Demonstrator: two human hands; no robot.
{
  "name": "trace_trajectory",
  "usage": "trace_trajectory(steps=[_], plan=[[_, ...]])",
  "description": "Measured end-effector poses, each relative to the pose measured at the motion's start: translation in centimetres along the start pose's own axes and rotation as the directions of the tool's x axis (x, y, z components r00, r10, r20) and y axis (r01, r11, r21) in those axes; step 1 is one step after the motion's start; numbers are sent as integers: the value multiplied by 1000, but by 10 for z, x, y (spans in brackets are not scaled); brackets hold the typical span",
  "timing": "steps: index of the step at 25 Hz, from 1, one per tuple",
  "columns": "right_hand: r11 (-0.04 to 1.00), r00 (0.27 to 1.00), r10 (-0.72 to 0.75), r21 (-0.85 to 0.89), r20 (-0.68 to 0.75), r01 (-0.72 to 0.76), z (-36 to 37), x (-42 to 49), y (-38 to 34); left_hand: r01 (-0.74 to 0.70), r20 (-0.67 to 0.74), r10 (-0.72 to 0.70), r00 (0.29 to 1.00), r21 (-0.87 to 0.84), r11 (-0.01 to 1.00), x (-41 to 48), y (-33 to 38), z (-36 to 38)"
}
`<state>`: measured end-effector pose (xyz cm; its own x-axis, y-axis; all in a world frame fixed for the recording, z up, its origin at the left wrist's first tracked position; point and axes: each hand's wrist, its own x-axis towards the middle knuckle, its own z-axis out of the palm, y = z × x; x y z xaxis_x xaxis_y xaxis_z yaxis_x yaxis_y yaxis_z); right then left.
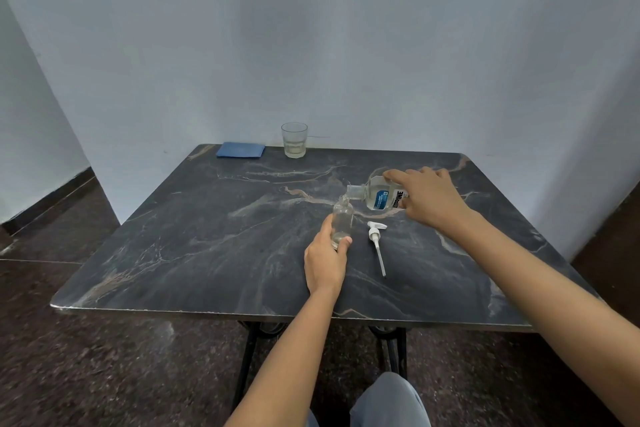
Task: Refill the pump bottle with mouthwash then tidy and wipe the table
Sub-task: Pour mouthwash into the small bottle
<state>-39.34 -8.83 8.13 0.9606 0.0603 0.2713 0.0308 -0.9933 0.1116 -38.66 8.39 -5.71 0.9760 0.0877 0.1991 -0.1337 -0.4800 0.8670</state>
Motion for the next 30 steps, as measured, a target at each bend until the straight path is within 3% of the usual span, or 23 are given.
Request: trace_trajectory(steps=[30], plan=[[999, 1000, -9, -43, 6, 10, -2, 2, -1, -8, 7, 7, 1000, 49, 999, 0, 3, -2]])
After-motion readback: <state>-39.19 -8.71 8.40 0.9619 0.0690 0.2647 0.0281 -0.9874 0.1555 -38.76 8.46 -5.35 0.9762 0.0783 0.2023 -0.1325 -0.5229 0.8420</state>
